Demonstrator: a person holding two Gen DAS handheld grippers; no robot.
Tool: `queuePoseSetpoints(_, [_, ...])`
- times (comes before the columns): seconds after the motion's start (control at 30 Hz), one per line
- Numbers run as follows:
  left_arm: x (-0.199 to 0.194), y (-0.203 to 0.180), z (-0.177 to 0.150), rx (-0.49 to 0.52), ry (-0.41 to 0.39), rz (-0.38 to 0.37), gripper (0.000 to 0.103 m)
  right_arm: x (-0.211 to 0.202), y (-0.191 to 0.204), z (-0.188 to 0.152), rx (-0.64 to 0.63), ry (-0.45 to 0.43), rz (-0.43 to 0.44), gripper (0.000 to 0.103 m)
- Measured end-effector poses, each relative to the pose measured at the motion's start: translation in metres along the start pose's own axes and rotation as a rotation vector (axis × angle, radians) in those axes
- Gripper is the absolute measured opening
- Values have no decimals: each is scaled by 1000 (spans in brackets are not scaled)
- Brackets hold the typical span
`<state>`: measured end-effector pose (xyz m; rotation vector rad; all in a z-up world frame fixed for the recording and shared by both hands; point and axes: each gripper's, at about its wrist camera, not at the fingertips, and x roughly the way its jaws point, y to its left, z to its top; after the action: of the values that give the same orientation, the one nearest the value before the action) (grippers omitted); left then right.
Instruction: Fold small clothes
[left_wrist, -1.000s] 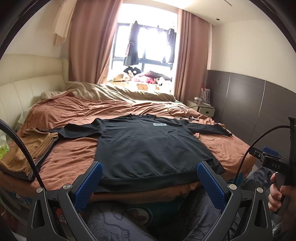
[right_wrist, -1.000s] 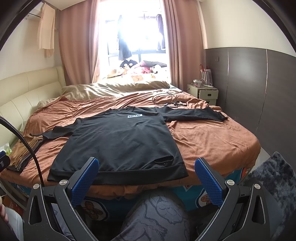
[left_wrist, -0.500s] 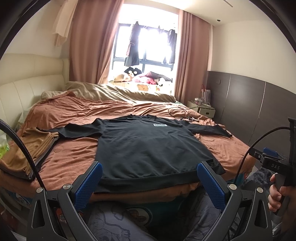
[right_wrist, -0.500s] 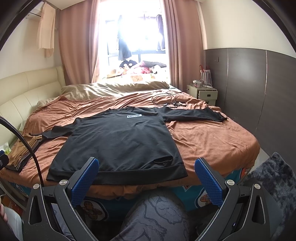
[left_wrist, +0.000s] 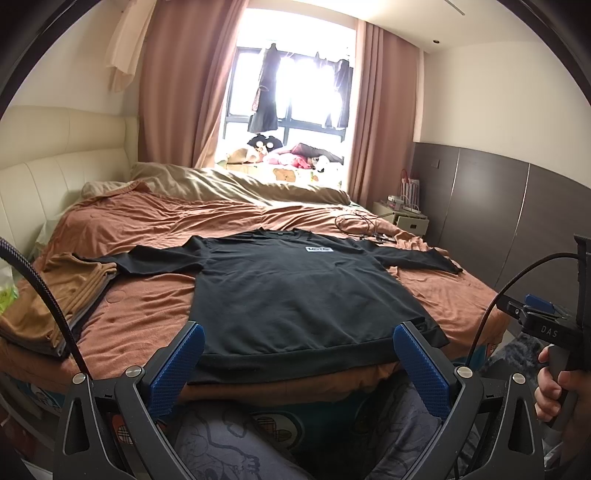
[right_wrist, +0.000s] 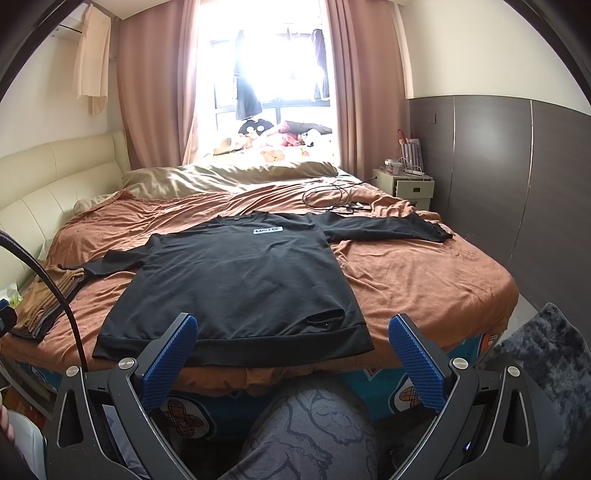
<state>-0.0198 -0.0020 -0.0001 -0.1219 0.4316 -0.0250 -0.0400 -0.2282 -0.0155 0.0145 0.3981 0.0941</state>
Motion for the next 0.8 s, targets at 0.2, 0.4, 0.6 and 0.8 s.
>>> queuePoseSetpoints(0.2, [-1, 2, -1, -6, 0, 3, 103, 1, 1, -2, 3, 2, 1, 103])
queuePoseSetpoints(0.4, [-1, 6, -2, -16, -1, 12, 103, 5, 5, -3, -1, 6, 1, 103])
queuePoseSetpoints(0.6, [3, 14, -4, -28, 3, 20, 103, 18, 13, -2, -17, 15, 10, 103])
queuePoseSetpoints(0.8, [15, 24, -1, -34, 15, 38, 103, 41, 20, 6, -38, 18, 32, 103])
